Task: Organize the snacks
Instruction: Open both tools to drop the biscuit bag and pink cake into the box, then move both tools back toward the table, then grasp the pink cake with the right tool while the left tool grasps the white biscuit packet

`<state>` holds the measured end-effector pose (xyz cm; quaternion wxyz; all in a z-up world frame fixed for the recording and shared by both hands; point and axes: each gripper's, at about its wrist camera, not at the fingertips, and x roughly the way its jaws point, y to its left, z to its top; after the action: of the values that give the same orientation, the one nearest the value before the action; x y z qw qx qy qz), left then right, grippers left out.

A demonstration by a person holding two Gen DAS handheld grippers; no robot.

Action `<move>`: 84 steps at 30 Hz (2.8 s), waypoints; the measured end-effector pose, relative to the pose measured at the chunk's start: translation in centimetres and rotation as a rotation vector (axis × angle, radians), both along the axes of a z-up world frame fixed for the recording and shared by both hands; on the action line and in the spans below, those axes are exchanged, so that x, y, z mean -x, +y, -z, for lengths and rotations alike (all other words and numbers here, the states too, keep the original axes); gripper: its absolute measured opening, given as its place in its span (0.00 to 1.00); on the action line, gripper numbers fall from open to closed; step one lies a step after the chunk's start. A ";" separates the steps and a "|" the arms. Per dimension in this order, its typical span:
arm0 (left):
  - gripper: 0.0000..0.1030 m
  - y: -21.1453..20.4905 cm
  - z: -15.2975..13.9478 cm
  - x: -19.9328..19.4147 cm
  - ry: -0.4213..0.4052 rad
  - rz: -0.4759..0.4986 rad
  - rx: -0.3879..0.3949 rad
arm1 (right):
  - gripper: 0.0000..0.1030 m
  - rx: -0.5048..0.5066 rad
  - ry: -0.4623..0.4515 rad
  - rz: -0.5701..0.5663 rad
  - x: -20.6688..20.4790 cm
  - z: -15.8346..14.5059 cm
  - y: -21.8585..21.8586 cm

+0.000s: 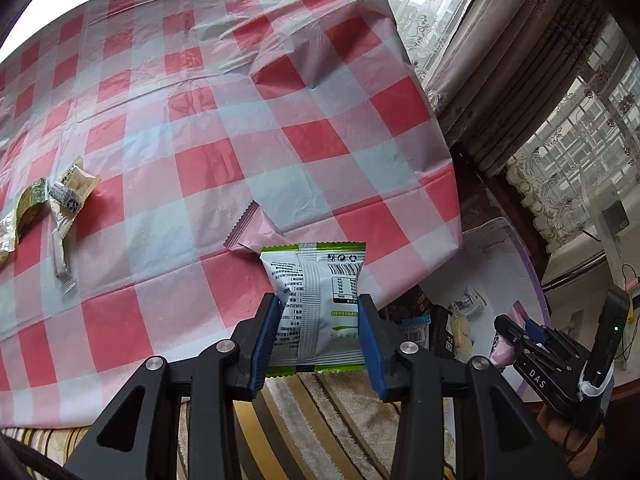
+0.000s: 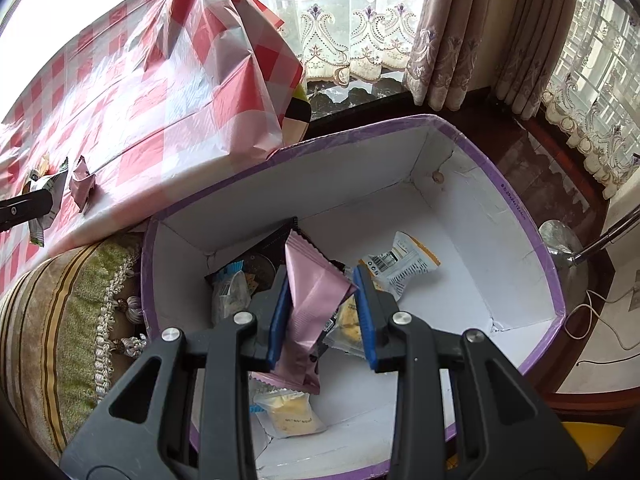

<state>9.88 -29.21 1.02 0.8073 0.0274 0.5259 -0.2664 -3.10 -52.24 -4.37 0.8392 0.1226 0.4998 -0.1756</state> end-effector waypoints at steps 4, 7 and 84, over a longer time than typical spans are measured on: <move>0.40 -3.7 -0.2 2.3 -0.006 0.141 0.007 | 0.34 0.007 0.024 0.023 1.2 0.4 -0.8; 0.40 -6.2 0.0 3.8 -0.006 0.220 -0.007 | 0.34 0.002 0.047 0.043 2.0 1.0 -1.7; 0.61 30.2 1.9 -7.9 -0.088 -0.643 0.066 | 0.23 0.129 0.010 -0.504 -18.5 0.0 21.3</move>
<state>17.83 0.99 -0.90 0.8726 -0.1547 0.4631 -0.0133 15.43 -30.93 -4.34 0.8600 -0.0607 0.5066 0.0070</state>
